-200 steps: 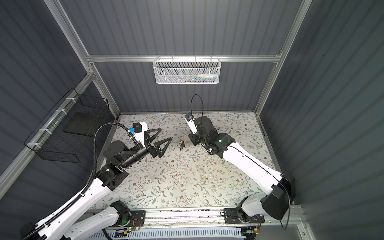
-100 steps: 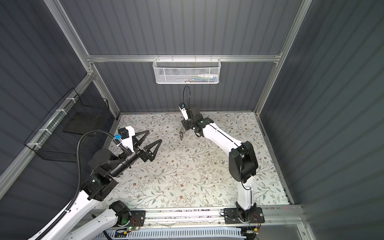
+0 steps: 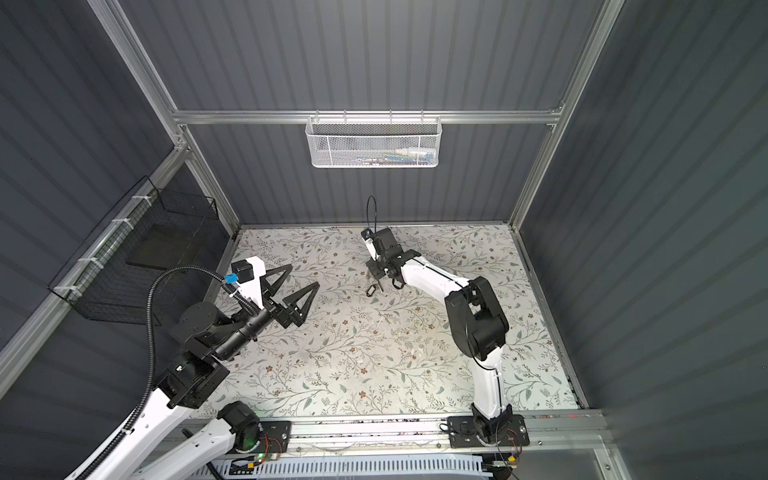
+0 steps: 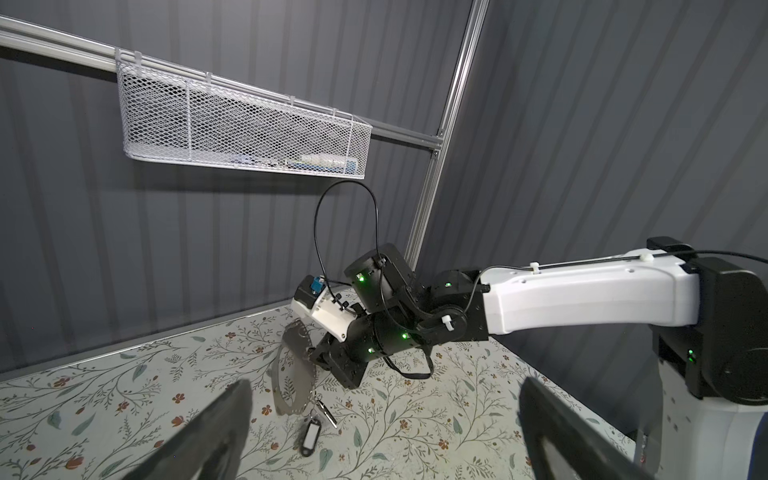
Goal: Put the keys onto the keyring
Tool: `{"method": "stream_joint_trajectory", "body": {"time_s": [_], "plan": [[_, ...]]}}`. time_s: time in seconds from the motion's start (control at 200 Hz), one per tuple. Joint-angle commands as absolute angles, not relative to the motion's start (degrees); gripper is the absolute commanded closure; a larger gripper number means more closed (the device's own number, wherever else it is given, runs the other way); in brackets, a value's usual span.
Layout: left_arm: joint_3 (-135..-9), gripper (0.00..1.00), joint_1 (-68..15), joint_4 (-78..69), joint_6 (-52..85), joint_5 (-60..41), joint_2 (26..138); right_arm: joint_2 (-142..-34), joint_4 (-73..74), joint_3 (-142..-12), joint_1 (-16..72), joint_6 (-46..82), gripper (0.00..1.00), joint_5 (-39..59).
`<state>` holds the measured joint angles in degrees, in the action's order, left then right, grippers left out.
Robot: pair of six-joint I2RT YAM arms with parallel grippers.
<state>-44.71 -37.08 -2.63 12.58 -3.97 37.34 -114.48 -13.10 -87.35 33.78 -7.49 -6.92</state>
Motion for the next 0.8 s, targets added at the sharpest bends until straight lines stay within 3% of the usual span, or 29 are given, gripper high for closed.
{"method": "stream_joint_trajectory", "body": {"time_s": [0.0, 0.795], "plan": [[-44.0, 0.0, -37.1, -3.2, 11.8, -4.3, 37.1, -111.3, -10.8, -84.3, 33.5, -6.4, 0.89, -7.9], [-42.8, 0.0, -37.1, -4.4, 12.0, -5.0, 37.2, -104.9, -20.0, -69.2, 32.8, 0.8, 0.87, -11.3]]}}
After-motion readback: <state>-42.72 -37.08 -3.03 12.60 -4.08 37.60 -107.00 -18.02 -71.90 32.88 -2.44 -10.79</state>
